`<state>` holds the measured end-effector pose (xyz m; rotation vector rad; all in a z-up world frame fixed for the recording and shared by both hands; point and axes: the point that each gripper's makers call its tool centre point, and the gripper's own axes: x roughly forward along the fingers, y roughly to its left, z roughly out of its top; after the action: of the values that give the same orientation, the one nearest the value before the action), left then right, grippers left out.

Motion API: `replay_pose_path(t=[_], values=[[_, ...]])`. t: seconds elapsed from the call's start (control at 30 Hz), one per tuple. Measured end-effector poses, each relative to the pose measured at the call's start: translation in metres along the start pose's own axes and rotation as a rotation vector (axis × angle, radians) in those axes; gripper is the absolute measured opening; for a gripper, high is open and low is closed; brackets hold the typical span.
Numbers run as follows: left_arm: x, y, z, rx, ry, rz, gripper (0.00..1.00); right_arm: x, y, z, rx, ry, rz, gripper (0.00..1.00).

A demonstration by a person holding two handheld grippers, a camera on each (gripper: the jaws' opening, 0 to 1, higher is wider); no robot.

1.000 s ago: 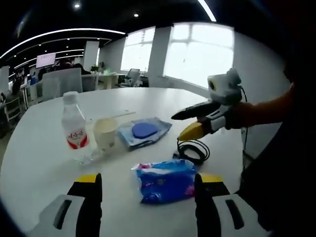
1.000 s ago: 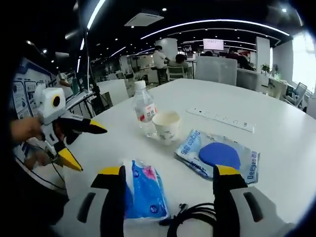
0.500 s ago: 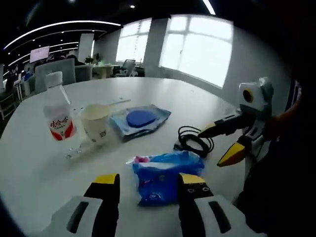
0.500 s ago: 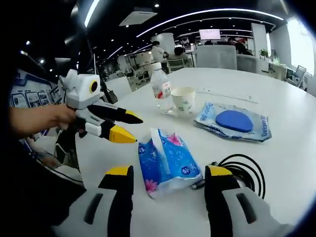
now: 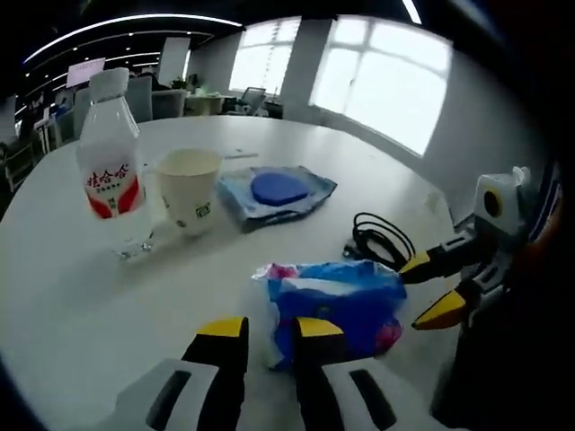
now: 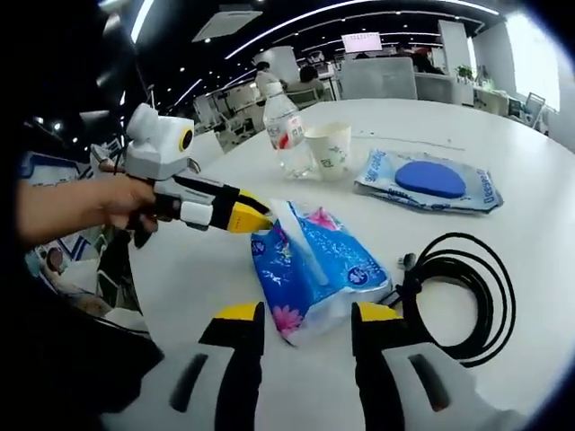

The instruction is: Arrange the tabletop items into an orderly group along one side of the table until the central work area is clear of visible clutter.

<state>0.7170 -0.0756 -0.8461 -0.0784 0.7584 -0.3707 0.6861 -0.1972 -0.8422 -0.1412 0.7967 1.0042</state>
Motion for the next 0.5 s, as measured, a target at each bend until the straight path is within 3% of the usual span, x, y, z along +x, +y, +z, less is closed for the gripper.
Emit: replay_pose_path(t=[0.07,0.1,0.13,0.23,0.5], values=[[0.001,-0.004,-0.002,-0.004,0.008,-0.012,0.14,0.002,-0.001,-0.002,0.000,0.003,-0.011,0.22],[0.002,-0.006,-0.006,-0.002,0.018,-0.019,0.14,-0.001,-0.013,-0.009,-0.085,0.043,-0.070,0.07],[0.003,-0.007,-0.010,0.012,0.036,-0.024,0.13,-0.001,-0.013,-0.011,-0.111,0.056,-0.066,0.00],[0.006,-0.012,-0.019,0.049,0.074,-0.029,0.11,0.002,-0.009,-0.007,-0.023,0.014,-0.053,0.00],[0.005,-0.005,-0.020,0.069,0.069,-0.033,0.04,0.001,-0.012,-0.009,0.028,0.012,-0.058,0.00]])
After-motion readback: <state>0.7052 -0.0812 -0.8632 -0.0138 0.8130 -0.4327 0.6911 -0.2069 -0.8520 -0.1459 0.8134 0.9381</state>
